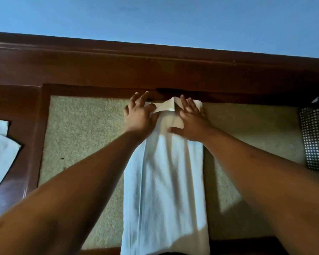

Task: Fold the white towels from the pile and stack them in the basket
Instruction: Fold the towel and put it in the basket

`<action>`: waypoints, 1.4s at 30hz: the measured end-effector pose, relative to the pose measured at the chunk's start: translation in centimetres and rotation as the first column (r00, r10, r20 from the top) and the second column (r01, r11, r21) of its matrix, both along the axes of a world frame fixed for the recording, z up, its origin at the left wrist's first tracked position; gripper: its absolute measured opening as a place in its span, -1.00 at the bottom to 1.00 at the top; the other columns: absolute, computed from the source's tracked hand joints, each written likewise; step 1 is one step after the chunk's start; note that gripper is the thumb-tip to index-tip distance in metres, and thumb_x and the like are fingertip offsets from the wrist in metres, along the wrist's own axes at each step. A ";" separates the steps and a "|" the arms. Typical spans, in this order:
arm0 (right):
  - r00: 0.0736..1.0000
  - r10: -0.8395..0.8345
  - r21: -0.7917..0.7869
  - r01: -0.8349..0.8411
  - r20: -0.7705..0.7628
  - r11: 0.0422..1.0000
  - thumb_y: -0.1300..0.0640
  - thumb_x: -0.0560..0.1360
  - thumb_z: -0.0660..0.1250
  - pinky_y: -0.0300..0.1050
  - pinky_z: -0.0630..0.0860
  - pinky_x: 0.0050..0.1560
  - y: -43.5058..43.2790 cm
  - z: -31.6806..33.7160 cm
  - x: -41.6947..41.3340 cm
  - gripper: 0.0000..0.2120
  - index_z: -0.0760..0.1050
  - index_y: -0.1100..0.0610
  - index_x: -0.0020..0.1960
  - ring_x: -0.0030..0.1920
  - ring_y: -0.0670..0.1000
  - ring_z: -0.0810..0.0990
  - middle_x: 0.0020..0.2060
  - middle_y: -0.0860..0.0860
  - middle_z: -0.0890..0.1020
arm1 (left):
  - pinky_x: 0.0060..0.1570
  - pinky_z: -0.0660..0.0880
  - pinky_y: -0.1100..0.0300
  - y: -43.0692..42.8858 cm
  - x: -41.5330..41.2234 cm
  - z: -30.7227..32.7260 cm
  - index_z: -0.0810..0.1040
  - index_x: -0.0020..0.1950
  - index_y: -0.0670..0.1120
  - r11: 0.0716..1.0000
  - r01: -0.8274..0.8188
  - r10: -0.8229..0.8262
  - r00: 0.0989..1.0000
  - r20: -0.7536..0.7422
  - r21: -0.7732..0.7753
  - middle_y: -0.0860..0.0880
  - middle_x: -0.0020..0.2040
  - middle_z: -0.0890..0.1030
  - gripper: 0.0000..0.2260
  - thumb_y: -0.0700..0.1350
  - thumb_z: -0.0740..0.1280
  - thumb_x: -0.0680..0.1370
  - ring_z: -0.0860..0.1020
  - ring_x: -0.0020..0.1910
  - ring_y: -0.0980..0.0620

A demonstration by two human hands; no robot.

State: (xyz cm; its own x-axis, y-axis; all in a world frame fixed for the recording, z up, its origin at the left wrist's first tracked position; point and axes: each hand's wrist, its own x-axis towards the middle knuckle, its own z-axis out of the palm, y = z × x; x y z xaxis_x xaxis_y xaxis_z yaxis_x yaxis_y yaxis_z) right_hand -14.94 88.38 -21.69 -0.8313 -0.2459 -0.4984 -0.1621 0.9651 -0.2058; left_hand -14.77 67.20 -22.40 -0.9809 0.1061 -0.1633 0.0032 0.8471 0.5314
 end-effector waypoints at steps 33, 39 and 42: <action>0.988 -0.150 0.022 0.149 0.022 0.989 -0.13 0.60 0.19 0.20 -0.18 0.57 -1.9 3.4 26.2 -0.25 -0.17 -0.09 0.63 0.57 0.14 -0.38 0.57 0.10 -0.39 | 0.47 0.05 -0.11 -4.9 20.4 0.4 0.67 0.07 0.16 0.884 -0.467 0.411 0.771 0.487 -0.008 -0.09 0.59 0.23 -0.38 0.53 0.13 0.33 0.20 0.55 -0.24; 0.977 -0.194 -0.040 0.198 0.088 0.979 -0.10 0.60 0.18 0.24 -0.12 0.54 -1.0 3.0 31.5 -0.25 -0.18 -0.08 0.63 0.58 0.19 -0.34 0.55 0.09 -0.42 | 0.52 0.03 -0.22 -3.4 29.2 1.7 0.52 0.31 -0.01 0.897 -0.441 0.384 0.818 0.428 0.038 -0.02 0.66 0.00 -0.38 0.37 0.41 0.42 -0.11 0.62 -0.16; 0.974 -0.201 -0.005 0.202 0.102 0.979 -0.10 0.59 0.18 0.21 -0.04 0.55 -0.7 2.5 34.3 -0.24 -0.20 -0.09 0.62 0.59 0.21 -0.25 0.56 0.10 -0.41 | 0.48 0.13 -0.28 -3.4 32.4 1.5 0.53 0.25 -0.03 0.930 -0.365 0.346 0.818 0.459 -0.050 0.03 0.66 -0.08 -0.41 0.39 0.36 0.45 -0.11 0.62 -0.18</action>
